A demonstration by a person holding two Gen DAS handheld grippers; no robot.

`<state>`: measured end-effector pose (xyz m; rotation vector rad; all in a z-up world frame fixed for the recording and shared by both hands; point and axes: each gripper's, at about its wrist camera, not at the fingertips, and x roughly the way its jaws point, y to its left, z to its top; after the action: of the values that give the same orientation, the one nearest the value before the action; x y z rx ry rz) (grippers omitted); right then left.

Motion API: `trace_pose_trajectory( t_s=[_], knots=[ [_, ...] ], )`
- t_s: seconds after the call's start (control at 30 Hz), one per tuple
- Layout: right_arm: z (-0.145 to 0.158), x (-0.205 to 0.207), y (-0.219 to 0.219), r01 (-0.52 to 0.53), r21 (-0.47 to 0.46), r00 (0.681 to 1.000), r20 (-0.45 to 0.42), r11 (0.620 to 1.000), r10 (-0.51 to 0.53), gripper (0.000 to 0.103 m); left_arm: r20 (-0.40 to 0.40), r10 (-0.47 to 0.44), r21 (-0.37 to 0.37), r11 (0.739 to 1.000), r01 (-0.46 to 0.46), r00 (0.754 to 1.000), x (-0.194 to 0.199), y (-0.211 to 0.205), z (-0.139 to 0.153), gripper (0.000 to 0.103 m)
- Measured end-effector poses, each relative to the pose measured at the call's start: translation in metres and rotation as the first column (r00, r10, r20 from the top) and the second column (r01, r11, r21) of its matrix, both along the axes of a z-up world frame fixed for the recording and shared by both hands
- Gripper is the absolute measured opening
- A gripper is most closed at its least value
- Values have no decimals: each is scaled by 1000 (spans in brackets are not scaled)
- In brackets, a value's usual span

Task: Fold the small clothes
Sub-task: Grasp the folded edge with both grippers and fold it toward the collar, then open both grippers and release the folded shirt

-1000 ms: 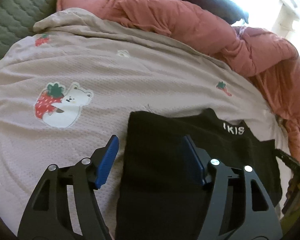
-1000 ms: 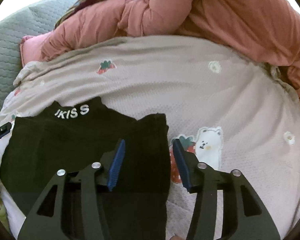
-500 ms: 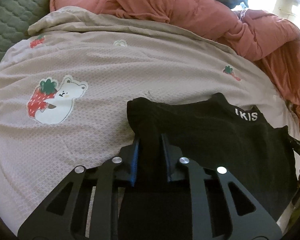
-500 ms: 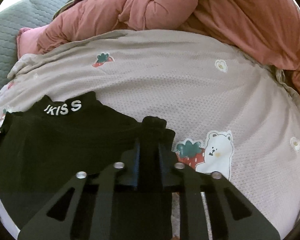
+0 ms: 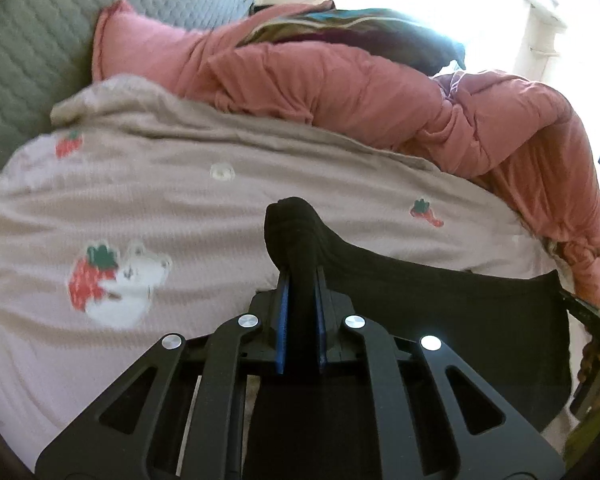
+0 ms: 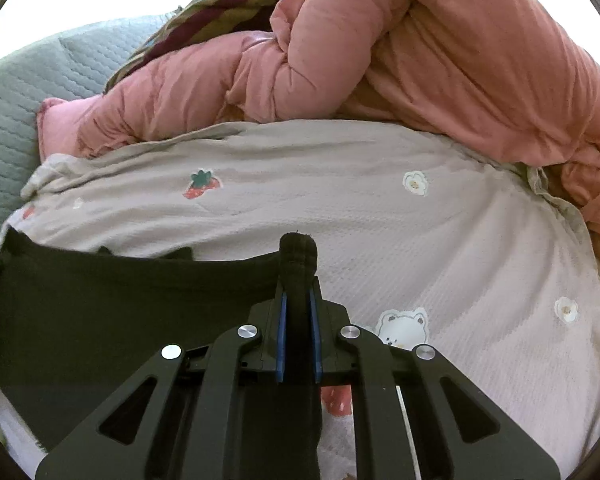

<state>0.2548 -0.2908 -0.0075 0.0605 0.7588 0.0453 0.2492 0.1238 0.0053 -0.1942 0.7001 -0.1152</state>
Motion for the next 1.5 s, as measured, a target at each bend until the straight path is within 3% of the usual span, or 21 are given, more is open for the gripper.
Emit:
trace_pose_trajectory(
  t_s=[0.1,0.2,0.33,0.43,0.77,0.83,1.17,1.27,1.37,1.5],
  knots=[
    [-17,10,2,12,-3,998,-56,1000,-12,9,-28,10,50,999,-9,1000,9,-3,-14,5],
    [-29,12,2,25,-24,996,-89,999,-27,9,-114,23,104,994,-11,993,18,-6,-41,5],
    [-37,12,1,47,-45,993,-110,998,-52,10,-160,36,85,996,-22,987,20,0,-56,9],
    [-38,13,2,53,-56,992,-111,997,-59,11,-152,36,92,995,-22,988,16,1,-53,9],
    [-33,6,-5,93,-76,986,-129,993,-102,33,-127,72,121,991,-57,989,3,3,-38,18],
    [-28,0,-7,99,-69,987,-118,993,-106,34,-119,84,120,990,-70,989,-2,7,-34,19],
    [3,-44,-1,72,-39,997,-38,997,-73,53,-57,119,91,989,-114,991,-32,14,-6,34],
    [15,-59,8,39,-37,999,-10,999,-40,56,-49,100,88,992,-95,994,-39,6,0,45],
    [24,-71,16,10,-33,1000,9,999,-10,63,-33,82,93,993,-79,996,-45,0,5,45],
    [31,-84,31,-35,-42,999,24,999,36,64,-23,69,75,995,-67,997,-53,-4,9,56]
  ],
)
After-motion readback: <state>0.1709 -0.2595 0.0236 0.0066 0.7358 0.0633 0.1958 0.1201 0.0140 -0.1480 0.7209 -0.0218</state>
